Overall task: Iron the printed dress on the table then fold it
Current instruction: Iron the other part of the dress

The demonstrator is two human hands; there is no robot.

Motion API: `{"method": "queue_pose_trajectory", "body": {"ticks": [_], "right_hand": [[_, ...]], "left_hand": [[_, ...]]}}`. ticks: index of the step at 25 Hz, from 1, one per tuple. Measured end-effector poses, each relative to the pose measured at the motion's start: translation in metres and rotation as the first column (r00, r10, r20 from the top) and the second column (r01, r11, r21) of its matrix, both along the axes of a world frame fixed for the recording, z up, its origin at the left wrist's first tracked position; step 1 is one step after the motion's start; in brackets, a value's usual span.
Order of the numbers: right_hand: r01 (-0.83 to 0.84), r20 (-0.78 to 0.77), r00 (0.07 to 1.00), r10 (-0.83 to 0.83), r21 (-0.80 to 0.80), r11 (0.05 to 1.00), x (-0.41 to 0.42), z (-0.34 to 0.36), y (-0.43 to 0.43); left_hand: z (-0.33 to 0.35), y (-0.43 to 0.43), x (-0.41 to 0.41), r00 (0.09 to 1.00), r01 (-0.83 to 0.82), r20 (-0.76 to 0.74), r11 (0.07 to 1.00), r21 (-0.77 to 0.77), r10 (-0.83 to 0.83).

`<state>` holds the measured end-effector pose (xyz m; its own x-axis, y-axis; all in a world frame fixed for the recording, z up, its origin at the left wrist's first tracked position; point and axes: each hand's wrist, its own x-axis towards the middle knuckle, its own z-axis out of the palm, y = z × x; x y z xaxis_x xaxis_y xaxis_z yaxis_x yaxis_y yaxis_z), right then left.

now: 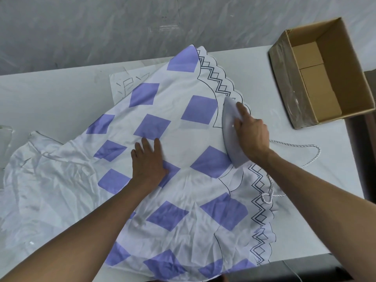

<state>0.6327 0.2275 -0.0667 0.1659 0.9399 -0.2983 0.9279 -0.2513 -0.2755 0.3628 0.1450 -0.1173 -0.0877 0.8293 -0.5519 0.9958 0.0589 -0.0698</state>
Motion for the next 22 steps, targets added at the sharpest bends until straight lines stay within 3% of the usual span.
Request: {"method": "queue_pose_trajectory", "body": {"ticks": [4,8,14,22], "right_hand": [[0.076,0.023,0.997,-0.077,0.015,0.997,0.029,0.001,0.006],[0.037,0.0,0.999,-0.038,0.042,0.998,0.023,0.019,-0.005],[-0.162,-0.28,0.949,0.147,-0.032,0.986,-0.084,0.057,-0.074],[-0.385,-0.351,0.871,0.343,-0.054,0.921,-0.233,0.022,-0.181]], "left_hand": [[0.002,0.001,0.0,0.999,-0.023,0.023,0.999,0.043,0.022],[0.009,-0.005,-0.008,0.993,-0.055,0.102,0.998,0.031,0.052],[0.042,-0.065,-0.081,0.931,-0.237,0.323,0.954,0.186,0.169],[0.022,-0.125,-0.191,0.965,0.073,0.253,0.997,-0.035,-0.062]]}}
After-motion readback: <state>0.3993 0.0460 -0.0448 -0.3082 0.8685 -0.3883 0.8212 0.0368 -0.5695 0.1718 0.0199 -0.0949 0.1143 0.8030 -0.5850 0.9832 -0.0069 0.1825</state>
